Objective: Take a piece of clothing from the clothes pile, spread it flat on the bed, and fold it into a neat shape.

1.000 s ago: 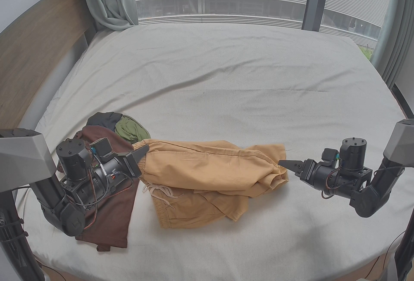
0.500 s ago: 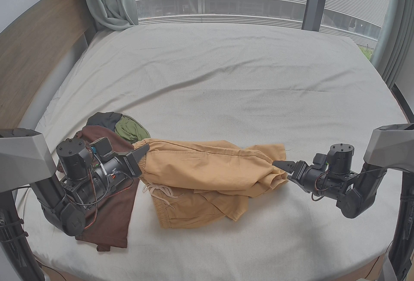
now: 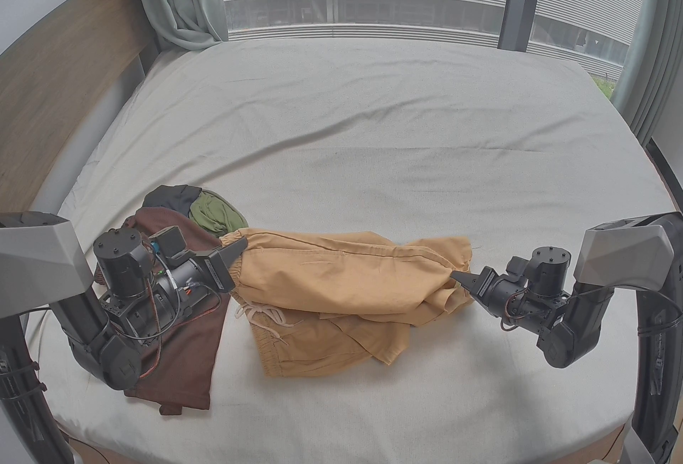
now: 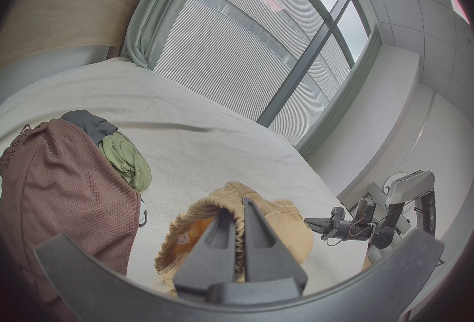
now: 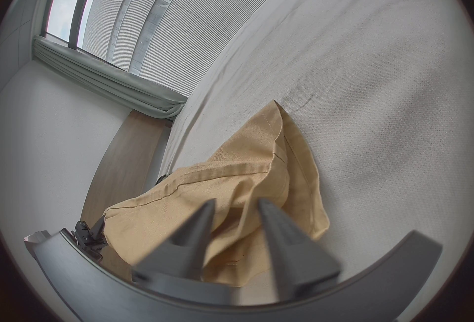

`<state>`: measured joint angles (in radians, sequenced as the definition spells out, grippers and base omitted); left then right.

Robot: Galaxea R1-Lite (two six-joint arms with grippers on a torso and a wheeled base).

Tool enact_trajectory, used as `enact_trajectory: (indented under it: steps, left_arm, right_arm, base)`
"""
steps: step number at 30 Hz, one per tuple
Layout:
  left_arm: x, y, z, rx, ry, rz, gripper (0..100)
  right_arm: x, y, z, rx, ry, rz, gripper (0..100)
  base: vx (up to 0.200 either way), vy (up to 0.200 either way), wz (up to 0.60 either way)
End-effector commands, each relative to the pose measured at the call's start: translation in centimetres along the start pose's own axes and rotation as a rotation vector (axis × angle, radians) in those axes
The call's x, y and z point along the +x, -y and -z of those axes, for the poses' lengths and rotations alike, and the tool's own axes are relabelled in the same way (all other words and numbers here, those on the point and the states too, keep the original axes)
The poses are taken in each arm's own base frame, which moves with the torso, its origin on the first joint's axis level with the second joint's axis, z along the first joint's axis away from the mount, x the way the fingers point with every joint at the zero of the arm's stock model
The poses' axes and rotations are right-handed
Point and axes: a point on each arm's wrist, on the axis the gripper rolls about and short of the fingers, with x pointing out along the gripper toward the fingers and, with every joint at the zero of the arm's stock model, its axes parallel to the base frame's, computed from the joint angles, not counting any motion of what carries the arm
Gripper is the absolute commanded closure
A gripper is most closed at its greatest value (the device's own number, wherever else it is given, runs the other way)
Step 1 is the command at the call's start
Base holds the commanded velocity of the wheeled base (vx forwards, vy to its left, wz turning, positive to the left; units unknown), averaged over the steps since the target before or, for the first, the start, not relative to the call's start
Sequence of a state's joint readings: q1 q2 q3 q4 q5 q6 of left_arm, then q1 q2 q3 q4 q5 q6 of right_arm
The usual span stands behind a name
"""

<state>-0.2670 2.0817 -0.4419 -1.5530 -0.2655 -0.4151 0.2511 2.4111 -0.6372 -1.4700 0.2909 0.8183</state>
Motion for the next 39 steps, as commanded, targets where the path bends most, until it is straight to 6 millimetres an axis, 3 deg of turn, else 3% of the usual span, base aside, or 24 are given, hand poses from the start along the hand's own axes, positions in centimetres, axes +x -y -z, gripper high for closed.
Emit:
enact_trajectory:
  steps: [1,5,9,17,26,30,39]
  left_arm:
    - [0.1,-0.1,0.1,-0.001,-0.002,-0.001,100]
    - [0.2,-0.3,0.4,-0.006,-0.013,-0.008,100]
    - [0.7,-0.7,0.5,-0.006,-0.009,-0.014,100]
    - [0.8,-0.8,0.3,-0.009,0.001,-0.017,100]
    - [0.7,-1.8,0.6,-0.016,-0.008,-0.046,100]
    - [0.8,-2.3,0.8,-0.019,-0.015,-0.059,100]
    - [0.9,-2.7,0.9,-0.021,-0.015,-0.070,100]
  right_arm:
    - [0.0,0.0,0.0,0.001,0.002,-0.004,100]
    - [-0.9,-1.2,-0.6,0.004,0.031,-0.049,100]
    - [-3.4,-4.0,-2.1,-0.013,0.035,-0.150,100]
    - [-7.0,-6.3,-2.3,0.017,-0.083,-0.276,100]
    - [-8.9,-5.2,0.0,0.049,-0.253,-0.281,100]
    - [-8.4,-4.7,1.1,0.056,-0.298,-0.260,100]
    - [-7.3,-1.4,3.9,-0.008,-0.389,-0.175,100]
  base:
    - [0.000,0.000,0.00]
    - [0.000,0.000,0.00]
    - [0.000,0.000,0.00]
    - [0.000,0.000,0.00]
    - [0.000,0.000,0.00]
    - [0.000,0.000,0.00]
    - [0.000,0.000,0.00]
